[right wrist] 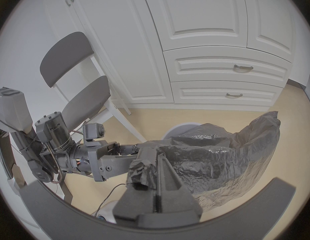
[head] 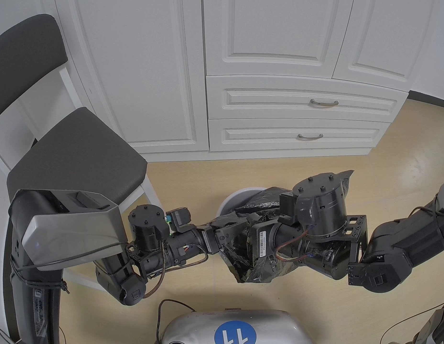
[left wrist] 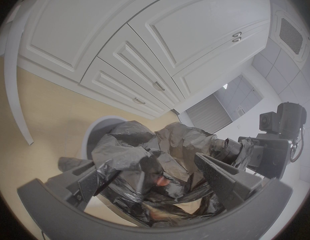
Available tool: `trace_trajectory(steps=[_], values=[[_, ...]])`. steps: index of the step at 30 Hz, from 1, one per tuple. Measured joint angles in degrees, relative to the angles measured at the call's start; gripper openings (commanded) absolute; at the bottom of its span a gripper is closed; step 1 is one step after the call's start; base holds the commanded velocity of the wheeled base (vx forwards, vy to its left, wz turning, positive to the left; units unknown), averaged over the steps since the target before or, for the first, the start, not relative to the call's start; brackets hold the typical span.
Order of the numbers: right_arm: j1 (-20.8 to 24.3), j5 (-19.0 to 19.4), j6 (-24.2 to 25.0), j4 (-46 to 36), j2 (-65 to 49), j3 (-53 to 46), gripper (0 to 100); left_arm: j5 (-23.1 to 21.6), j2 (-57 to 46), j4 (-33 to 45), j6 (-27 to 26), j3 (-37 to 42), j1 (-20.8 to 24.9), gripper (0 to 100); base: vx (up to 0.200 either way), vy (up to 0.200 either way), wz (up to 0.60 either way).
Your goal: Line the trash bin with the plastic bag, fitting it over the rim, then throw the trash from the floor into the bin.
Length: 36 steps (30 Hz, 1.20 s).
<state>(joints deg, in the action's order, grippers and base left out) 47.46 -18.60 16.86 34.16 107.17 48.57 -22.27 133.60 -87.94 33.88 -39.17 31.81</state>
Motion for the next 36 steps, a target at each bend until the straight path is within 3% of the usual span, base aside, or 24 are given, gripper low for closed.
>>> trace_trajectory(steps=[12, 36], values=[[-0.57, -0.02, 0.02, 0.0, 0.2, 0.3, 0, 1.61, 2.71, 0.0, -0.07, -1.01, -6.4, 100, 0.0, 0.0, 0.0], [-0.39, -0.22, -0.17, -0.06, -1.05, -0.3, 0, 2.95, 14.88, 0.96, -5.63, -5.79, -8.9, 100, 0.0, 0.0, 0.0]])
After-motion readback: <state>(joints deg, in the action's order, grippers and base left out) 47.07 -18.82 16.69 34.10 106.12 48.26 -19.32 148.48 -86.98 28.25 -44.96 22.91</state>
